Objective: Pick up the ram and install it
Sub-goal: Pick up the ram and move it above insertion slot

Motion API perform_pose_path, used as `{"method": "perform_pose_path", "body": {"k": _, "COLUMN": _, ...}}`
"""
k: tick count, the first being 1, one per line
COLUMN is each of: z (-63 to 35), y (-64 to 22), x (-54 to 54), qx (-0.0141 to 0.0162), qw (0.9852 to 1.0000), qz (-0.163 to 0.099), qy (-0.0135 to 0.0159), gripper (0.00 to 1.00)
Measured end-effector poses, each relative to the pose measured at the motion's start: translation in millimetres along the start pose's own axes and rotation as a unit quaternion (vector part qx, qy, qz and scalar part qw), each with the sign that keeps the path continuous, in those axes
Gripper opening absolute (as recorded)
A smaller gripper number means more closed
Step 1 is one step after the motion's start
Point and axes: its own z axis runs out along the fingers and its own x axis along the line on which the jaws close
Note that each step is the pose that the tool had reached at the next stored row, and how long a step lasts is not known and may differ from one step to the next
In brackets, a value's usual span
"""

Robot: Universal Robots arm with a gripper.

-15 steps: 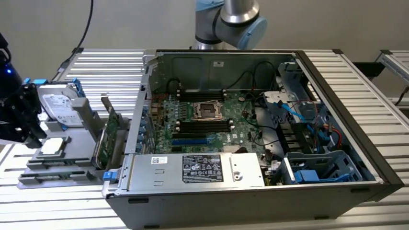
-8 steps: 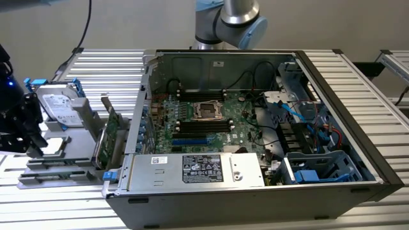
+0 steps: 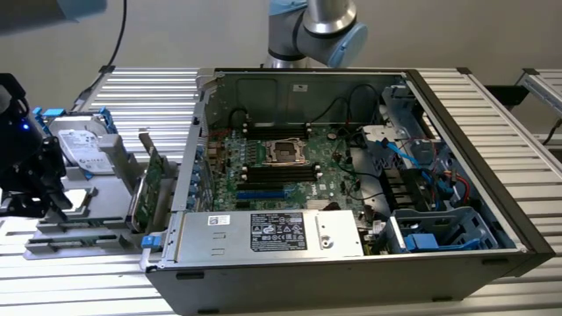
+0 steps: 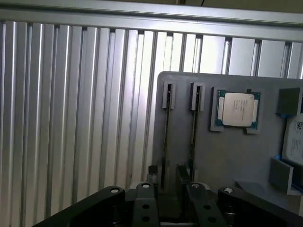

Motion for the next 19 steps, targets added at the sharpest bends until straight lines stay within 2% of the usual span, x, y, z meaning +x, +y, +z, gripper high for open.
{"method": "perform_pose_path", "body": {"k": 19, "z": 34.6, "y": -0.1, "x": -1.9, "qx": 0.0000, "qw": 1.0000, "qz": 0.000, "qy": 0.0000, "gripper": 0.30}}
